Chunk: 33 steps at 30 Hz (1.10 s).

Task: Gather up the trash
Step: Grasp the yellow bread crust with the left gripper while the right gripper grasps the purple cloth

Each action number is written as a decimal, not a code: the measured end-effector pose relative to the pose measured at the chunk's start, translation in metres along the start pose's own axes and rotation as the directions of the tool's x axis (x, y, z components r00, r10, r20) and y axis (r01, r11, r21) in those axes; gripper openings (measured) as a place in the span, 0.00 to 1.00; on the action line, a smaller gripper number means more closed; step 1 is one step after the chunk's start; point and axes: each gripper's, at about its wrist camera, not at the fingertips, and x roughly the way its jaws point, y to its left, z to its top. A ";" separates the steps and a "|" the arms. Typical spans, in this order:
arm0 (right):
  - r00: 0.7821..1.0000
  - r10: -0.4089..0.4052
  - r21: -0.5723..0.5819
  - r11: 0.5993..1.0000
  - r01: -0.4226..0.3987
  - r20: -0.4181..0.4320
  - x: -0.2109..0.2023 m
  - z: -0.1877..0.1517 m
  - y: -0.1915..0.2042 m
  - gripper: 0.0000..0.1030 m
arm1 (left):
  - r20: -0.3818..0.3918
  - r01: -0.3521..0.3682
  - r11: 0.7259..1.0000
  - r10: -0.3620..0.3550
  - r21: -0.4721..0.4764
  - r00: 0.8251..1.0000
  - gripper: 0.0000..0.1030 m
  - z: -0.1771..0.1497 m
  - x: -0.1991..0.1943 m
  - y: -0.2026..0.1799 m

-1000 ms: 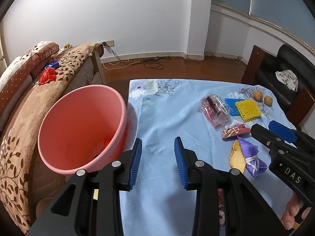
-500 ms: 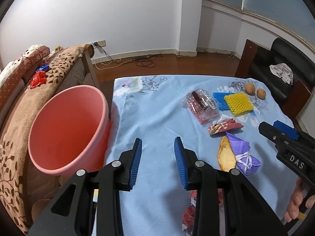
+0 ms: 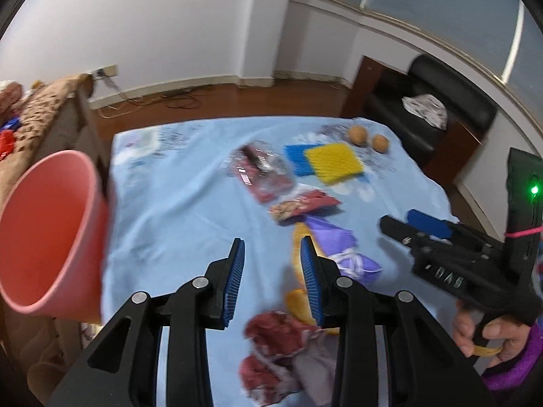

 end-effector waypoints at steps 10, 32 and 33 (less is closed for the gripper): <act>0.995 0.092 -0.027 0.995 -0.093 -0.038 -0.001 -0.015 -0.003 0.54 | -0.138 0.090 0.996 -0.093 -0.025 0.986 0.33 0.006 0.057 -0.006; 0.987 0.139 -0.088 0.985 -0.147 -0.082 0.012 -0.012 0.014 0.55 | -0.064 0.085 0.996 -0.088 -0.039 0.994 0.02 0.004 0.043 -0.004; 0.987 0.139 -0.099 0.984 -0.147 -0.085 0.014 -0.011 0.017 0.55 | -0.057 0.080 0.996 -0.083 -0.040 0.995 0.02 0.005 0.041 -0.004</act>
